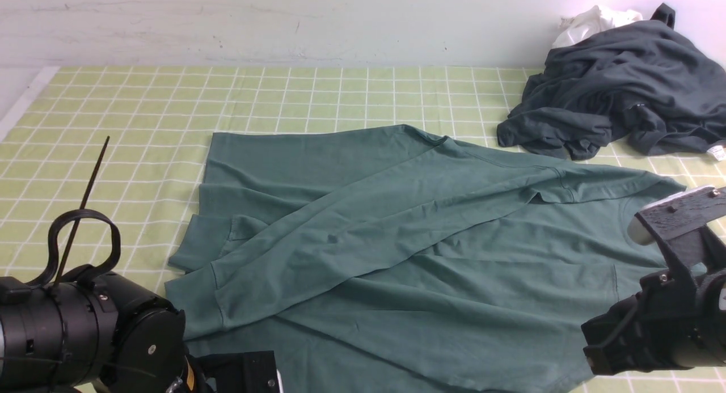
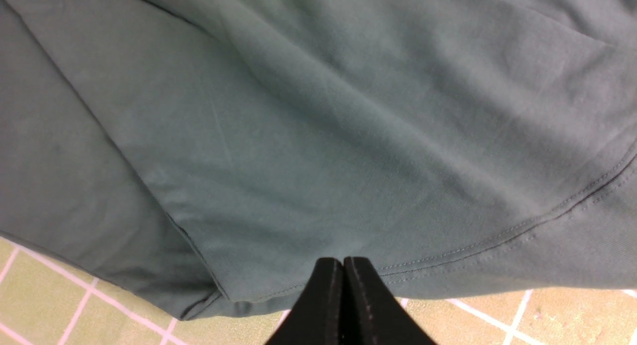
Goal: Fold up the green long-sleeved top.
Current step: Use both arms simultaneously to clamp the lower edge of the clothing fabric
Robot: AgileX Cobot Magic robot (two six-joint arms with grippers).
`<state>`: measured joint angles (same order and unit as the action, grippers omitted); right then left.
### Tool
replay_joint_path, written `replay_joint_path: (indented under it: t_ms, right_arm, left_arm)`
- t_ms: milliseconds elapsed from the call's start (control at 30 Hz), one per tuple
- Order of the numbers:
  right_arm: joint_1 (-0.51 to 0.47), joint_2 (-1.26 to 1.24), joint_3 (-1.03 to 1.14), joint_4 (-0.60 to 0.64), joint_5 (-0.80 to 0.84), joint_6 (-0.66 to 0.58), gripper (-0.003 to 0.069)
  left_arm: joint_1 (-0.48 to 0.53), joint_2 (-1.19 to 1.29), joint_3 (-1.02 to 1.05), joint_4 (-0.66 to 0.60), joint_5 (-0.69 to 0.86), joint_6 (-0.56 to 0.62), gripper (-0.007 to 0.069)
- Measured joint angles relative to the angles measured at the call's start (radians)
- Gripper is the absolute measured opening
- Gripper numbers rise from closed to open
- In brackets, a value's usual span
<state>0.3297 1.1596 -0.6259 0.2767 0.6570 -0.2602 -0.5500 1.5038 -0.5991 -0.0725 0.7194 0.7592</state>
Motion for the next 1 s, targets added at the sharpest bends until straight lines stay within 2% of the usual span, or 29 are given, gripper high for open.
replay_joint_path:
  t_ms: [367,500,600,700,767,900,1000]
  right_arm:
    - [0.0,0.0,0.0,0.003,0.0,0.0,-0.0016]
    - [0.0,0.0,0.0,0.003,0.0,0.0,-0.0016]
    - [0.0,0.0,0.0,0.003,0.0,0.0,-0.0016]
    - [0.0,0.0,0.0,0.003,0.0,0.0,-0.0016]
    - [0.0,0.0,0.0,0.003,0.0,0.0,-0.0016]
    - [0.0,0.0,0.0,0.003,0.0,0.0,-0.0016]
    - [0.0,0.0,0.0,0.003,0.0,0.0,-0.0016]
  left_arm:
    - [0.0,-0.051,-0.042,-0.013,0.045,-0.066,0.0009]
    - [0.0,-0.056,-0.042,-0.009,0.055,-0.138,-0.0004]
    - [0.0,-0.058,-0.034,0.024,0.066,-0.239,-0.0001]
    - [0.0,-0.058,-0.018,0.06,0.067,-0.282,0.0029]
    - [0.0,-0.058,0.001,0.072,0.064,-0.295,0.0093]
    - [0.0,-0.058,0.033,0.09,-0.007,-0.3,0.0276]
    - [0.0,-0.061,0.066,0.109,-0.064,-0.3,0.0351]
